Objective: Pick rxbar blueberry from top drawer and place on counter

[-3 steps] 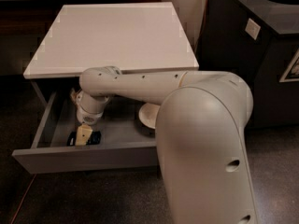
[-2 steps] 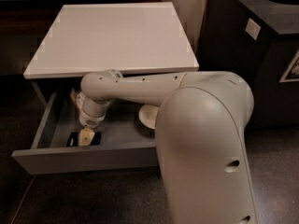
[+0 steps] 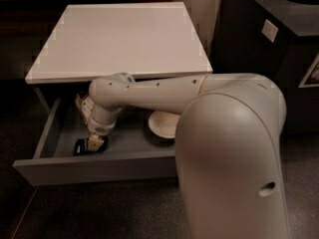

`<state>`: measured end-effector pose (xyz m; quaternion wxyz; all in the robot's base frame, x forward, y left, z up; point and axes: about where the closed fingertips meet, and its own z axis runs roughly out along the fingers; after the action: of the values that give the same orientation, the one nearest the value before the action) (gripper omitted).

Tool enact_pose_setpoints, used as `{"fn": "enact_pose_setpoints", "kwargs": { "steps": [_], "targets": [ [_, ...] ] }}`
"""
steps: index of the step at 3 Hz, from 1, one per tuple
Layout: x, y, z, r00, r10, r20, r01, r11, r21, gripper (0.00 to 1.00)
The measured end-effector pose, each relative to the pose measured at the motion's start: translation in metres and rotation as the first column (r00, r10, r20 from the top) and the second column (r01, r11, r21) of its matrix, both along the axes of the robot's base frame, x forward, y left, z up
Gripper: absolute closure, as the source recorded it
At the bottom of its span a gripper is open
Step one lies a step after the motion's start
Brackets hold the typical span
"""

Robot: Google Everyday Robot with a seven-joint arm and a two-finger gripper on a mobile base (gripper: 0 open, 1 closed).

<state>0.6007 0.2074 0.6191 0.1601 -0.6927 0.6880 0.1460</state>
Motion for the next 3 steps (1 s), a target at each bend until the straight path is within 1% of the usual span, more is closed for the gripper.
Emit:
{"fn": "enact_pose_setpoints", "kwargs": {
  "steps": [1, 2, 3],
  "targets": [
    [0.004, -0.008, 0.016, 0.9993, -0.015, 0.035, 0.014, 1.000, 0.009, 0.86],
    [0.010, -0.020, 0.050, 0.9946, -0.036, 0.097, 0.032, 0.999, 0.040, 1.00],
    [0.013, -0.027, 0.073, 0.9904, -0.044, 0.131, 0.036, 0.997, 0.066, 1.00]
  ]
}}
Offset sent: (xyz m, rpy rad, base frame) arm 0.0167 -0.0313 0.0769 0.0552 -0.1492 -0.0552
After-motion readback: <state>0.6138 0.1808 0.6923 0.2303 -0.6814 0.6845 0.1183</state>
